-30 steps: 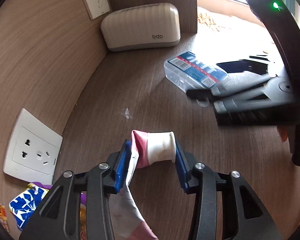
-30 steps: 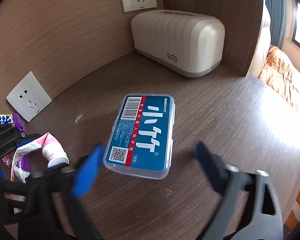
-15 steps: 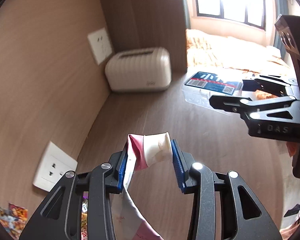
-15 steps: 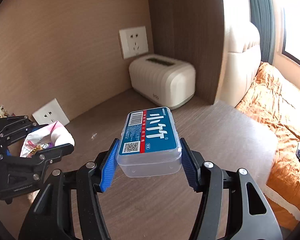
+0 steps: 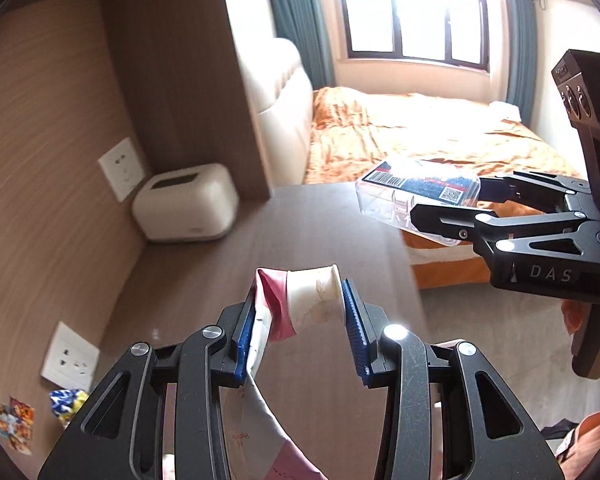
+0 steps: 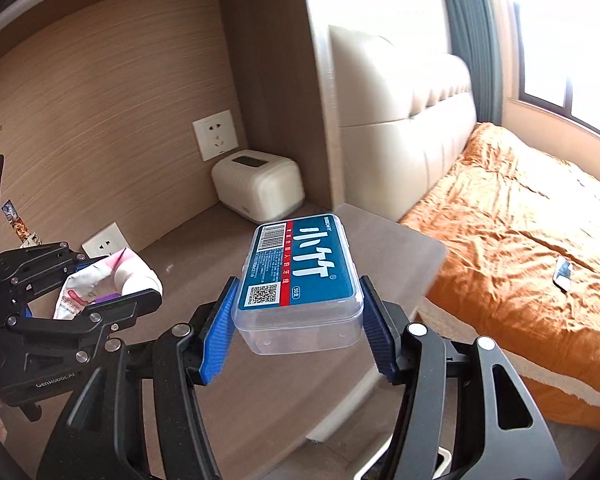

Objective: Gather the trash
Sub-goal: 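Carry the paper cup and clear box over the white bin and open both tools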

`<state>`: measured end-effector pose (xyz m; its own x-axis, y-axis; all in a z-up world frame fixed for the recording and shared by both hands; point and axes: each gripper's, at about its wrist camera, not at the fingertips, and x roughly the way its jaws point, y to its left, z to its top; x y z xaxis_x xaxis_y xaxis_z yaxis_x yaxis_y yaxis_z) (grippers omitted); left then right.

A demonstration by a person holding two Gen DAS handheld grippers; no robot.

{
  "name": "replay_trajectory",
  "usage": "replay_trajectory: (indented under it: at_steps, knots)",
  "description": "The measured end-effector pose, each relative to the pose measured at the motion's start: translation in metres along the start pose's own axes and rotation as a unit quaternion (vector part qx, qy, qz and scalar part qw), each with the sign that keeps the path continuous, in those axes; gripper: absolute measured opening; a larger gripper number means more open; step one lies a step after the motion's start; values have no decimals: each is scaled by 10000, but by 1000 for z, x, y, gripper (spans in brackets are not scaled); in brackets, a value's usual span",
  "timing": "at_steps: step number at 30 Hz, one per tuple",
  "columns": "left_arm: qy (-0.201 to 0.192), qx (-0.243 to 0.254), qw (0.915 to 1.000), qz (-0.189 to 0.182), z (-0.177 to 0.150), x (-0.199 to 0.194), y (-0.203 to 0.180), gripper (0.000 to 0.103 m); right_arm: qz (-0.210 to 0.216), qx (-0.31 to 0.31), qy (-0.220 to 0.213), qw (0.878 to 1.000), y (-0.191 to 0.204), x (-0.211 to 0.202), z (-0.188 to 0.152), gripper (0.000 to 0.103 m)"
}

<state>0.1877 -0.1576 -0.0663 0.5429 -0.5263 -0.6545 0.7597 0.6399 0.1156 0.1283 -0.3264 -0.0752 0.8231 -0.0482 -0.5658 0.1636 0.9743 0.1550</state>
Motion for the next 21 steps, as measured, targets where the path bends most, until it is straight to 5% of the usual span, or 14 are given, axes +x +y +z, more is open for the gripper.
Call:
replay_trajectory:
  at_steps: [21]
  knots:
    - [331, 735, 9892, -1226, 9, 54, -217, 38, -711, 650, 248, 9950, -141, -113, -90, 59]
